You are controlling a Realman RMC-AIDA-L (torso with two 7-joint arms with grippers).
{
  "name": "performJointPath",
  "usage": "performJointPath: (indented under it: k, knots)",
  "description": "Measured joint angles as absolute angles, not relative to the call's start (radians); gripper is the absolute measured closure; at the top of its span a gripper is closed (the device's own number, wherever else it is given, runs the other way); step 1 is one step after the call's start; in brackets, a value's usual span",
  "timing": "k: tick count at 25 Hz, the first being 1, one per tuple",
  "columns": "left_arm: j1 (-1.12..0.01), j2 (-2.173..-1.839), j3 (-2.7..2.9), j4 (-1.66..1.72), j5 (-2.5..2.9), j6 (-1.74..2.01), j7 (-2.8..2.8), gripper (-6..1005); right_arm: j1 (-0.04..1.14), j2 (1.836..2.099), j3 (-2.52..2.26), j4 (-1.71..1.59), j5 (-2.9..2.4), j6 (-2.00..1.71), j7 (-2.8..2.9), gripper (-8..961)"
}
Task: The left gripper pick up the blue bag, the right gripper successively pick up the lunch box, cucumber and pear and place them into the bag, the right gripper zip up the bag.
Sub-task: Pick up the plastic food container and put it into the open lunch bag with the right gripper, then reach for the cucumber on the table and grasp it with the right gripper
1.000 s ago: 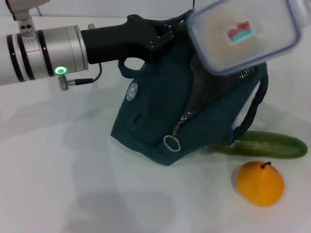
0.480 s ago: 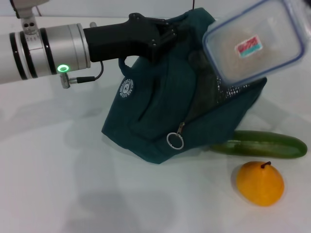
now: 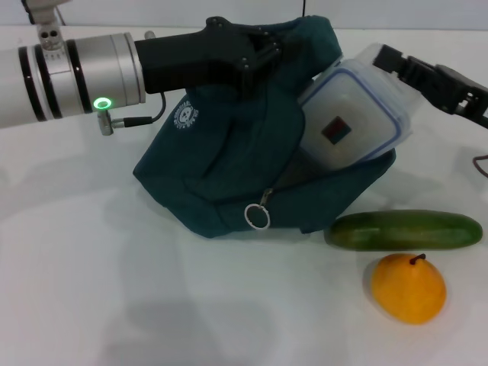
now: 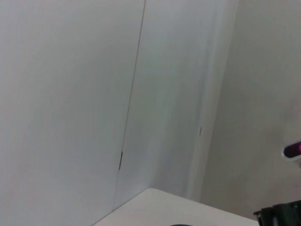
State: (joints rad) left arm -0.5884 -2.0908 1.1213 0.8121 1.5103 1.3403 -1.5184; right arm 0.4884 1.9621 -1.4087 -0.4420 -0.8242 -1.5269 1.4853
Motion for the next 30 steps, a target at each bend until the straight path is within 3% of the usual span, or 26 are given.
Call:
performJointPath:
  k: [6,15,21,26,30]
  knots:
    - [-0.589,-2.091,1.123,0.811,1.500,1.340,-1.519,953,0.497,1.975,-1.410,-0.491,-0.874,-1.523,1.484,929]
    - [-0.600,-2.090,1.123,0.811,1.500,1.340,-1.569,954,0.525,1.948,-1.400,-0.496,-0.933,-1.550,1.490,921]
    - [-0.621,-2.084,1.118,0.818,1.539,1.301,-1.686,954,0.508,1.941,-1.323,-0.504,-0.936,-1.589,1.490,757]
    - [-0.645,-2.082,1.111,0.815,1.617,1.199,-1.745,954,0.460,1.891,-1.280,-0.535,-0.939,-1.688,1.474,526]
    - [-0.648,-2.083,1.115,0.813,1.654,1.148,-1.737,953,0.396,1.850,-1.253,-0.590,-1.003,-1.715,1.469,457]
